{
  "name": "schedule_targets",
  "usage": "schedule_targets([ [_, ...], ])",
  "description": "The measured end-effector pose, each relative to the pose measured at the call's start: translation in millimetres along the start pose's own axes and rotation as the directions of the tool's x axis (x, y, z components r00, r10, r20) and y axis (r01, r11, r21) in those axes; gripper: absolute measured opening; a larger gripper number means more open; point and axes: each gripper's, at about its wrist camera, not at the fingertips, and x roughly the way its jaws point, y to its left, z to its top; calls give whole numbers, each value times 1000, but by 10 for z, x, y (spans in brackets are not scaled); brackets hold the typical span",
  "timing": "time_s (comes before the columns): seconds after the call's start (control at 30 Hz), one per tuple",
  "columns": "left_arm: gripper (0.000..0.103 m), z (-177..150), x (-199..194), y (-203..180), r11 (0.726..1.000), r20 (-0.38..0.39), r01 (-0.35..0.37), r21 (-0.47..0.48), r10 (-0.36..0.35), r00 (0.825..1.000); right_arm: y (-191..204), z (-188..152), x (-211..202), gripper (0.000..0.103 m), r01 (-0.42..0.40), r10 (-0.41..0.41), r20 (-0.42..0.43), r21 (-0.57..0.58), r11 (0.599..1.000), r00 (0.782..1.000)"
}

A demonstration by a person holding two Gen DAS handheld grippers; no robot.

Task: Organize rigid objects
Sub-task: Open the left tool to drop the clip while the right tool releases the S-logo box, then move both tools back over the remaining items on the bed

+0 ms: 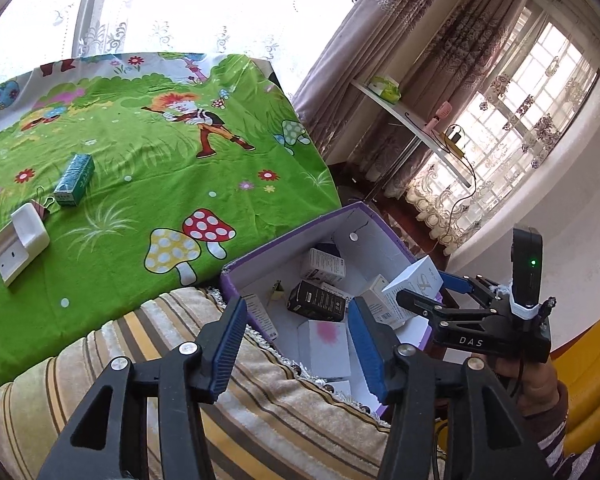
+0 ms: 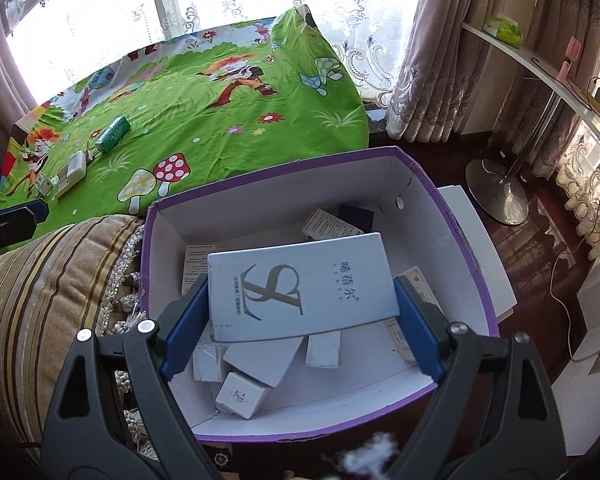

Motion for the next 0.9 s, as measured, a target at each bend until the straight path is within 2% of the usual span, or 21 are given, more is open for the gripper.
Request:
schedule_targets([
  [0.2,59,-14,-275,342,994,48,-85,-63,88,995,44,38,-17,89,0,1,7,-7,1000,1000],
  [0.4,60,-70,-558,734,972,83,-183,-145,196,977,138,70,-1,90,-11,11,-4,-27,1000,1000],
  [0.5,60,-110,-706,932,955,108,-228,-192,252,962,227,85,21,90,-26,26,-15,-45,999,1000],
  [0.67,63,-177,-907,1179,918,147,-325,-226,362,920,418,84,88,91,-46,41,-50,-103,994,998],
  [0.9,65,-276,-1137,1529,886,148,-359,-294,414,898,568,105,83,94,-41,32,-59,-151,988,998],
])
